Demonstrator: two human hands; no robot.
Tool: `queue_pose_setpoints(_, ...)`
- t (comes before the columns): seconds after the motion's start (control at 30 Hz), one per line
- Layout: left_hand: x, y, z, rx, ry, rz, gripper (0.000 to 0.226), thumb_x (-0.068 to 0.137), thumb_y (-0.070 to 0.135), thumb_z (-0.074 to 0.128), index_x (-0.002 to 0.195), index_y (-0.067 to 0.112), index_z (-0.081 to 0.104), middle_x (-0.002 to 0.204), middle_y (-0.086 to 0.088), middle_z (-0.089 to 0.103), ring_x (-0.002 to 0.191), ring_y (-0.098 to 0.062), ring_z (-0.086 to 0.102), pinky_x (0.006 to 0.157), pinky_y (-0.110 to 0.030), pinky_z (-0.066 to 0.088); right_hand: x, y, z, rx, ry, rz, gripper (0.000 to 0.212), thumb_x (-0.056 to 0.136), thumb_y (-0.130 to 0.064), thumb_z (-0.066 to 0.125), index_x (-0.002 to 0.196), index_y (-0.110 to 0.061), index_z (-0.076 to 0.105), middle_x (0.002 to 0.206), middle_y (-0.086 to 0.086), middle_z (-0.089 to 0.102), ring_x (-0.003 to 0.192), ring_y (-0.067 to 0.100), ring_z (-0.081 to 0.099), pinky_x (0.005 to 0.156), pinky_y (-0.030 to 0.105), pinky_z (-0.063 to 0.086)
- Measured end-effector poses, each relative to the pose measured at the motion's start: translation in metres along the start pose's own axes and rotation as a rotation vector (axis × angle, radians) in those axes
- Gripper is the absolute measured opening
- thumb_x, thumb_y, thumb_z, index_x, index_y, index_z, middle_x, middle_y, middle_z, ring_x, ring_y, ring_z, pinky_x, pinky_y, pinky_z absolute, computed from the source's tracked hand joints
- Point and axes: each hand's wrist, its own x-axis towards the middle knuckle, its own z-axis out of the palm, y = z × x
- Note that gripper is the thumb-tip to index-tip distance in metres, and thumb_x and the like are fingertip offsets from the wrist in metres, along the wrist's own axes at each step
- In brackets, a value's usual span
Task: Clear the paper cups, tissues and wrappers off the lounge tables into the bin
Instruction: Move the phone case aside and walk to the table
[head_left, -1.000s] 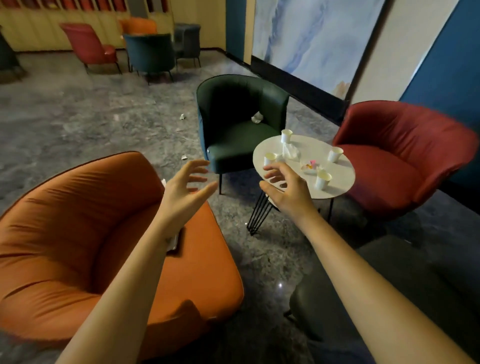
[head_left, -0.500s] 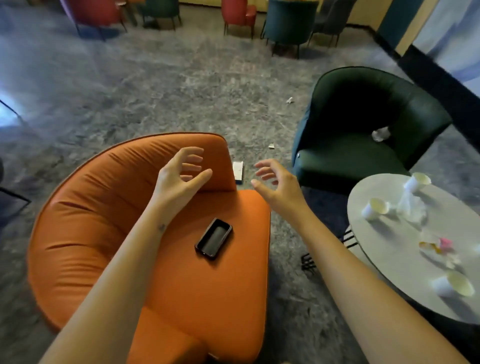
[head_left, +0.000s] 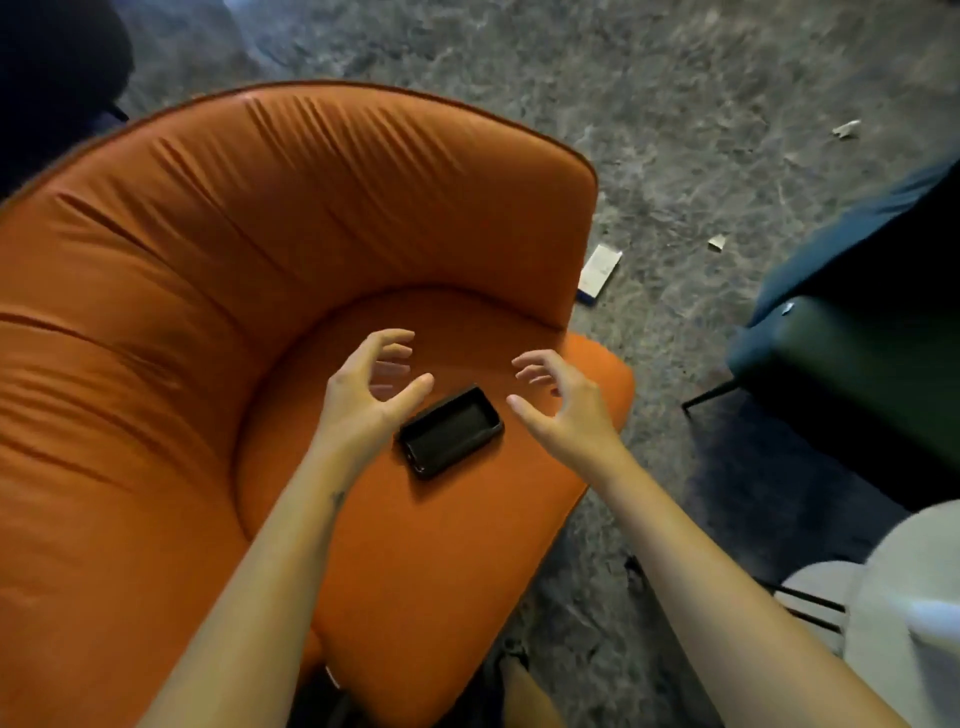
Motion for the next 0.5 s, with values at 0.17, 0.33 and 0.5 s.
queue_pose_setpoints(0.17,0.004,-0.096,0.065,-0.004,0.006,-0.193,0.037,0.084,0.023,0.068,0.117,0.027,0.053,0.113,0.006,0.056,0.102,-0.008,0.055,0.081,-0.017,0.044,0.025,0.092,0.066,-0.022,-0.174,0.015,0.032,0.080,-0.027,0.065,0.110,-0.025,0.054,0.104,-0.007,0.060,0.100,0.010,0.055,0.087,0.033,0.047)
queue_pose_setpoints(0.33,-0.008,-0.178,0.109,-0.012,0.016,-0.329,0.038,0.081,0.017,0.070,0.114,0.026,0.054,0.112,0.002,0.058,0.098,-0.011,0.058,0.081,-0.029,0.050,0.033,0.162,0.128,-0.062,-0.254,-0.009,0.039,0.075,-0.023,0.067,0.112,-0.017,0.057,0.110,-0.001,0.062,0.104,0.018,0.056,0.092,0.043,0.044)
queue_pose_setpoints(0.5,-0.016,-0.220,0.127,-0.027,0.046,-0.396,0.036,0.081,0.014,0.069,0.111,0.029,0.054,0.112,0.001,0.059,0.096,-0.013,0.060,0.082,-0.032,0.050,0.037,0.199,0.165,-0.196,-0.279,-0.066,0.046,0.071,-0.032,0.061,0.115,-0.022,0.055,0.116,-0.004,0.059,0.113,0.016,0.047,0.086,0.026,0.023)
